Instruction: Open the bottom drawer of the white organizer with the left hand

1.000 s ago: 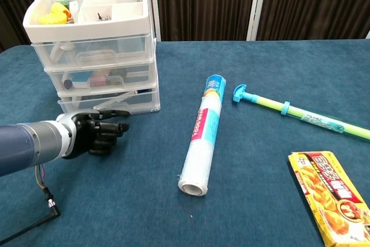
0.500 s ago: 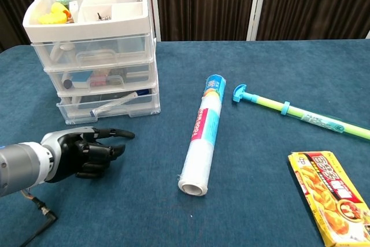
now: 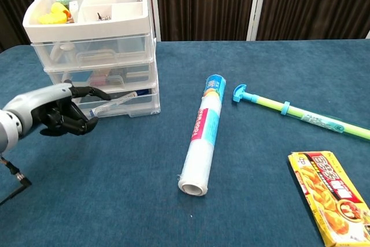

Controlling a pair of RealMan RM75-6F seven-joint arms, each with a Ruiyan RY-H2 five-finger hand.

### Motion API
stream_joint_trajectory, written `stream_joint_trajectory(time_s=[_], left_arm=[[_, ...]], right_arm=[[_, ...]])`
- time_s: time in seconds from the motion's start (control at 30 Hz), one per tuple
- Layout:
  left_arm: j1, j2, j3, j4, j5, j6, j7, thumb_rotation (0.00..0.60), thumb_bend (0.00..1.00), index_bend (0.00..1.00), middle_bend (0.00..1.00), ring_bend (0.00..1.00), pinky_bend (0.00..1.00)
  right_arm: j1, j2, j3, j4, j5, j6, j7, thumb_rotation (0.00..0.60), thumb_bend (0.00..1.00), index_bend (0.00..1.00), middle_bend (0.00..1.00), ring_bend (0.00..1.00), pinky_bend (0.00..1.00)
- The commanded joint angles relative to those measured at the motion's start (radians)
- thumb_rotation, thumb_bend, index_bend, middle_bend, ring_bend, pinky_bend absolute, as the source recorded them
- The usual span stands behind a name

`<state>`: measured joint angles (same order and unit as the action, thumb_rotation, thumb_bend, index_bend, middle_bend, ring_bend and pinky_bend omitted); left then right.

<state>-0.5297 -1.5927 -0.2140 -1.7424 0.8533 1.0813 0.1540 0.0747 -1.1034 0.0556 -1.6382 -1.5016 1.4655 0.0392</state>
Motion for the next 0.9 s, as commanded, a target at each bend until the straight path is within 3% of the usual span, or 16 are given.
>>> stream_joint_trajectory(time_s=[0.03, 0.3, 0.9], left_arm=[[-0.045, 0.031, -0.022, -0.024, -0.085, 0.055, 0.146, 0.600, 0.55, 0.17, 1.00, 0.98, 1.00], [-0.089, 0.026, -0.053, 0.004, -0.220, 0.091, 0.267, 0.600, 0.56, 0.17, 1.00, 0.98, 1.00], [-0.119, 0.029, -0.056, 0.004, -0.394, 0.049, 0.312, 0.600, 0.56, 0.23, 1.00, 0.98, 1.00]], right_arm=[[0.000, 0.000, 0.000, 0.000, 0.001, -0.001, 0.001, 0.600, 0.09, 0.00, 0.00, 0.00, 0.00], [0.001, 0.001, 0.000, 0.000, 0.002, -0.004, 0.003, 0.600, 0.09, 0.00, 0.00, 0.00, 0.00], [0.000, 0.003, -0.001, -0.003, 0.003, -0.006, 0.004, 0.600, 0.09, 0.00, 0.00, 0.00, 0.00]])
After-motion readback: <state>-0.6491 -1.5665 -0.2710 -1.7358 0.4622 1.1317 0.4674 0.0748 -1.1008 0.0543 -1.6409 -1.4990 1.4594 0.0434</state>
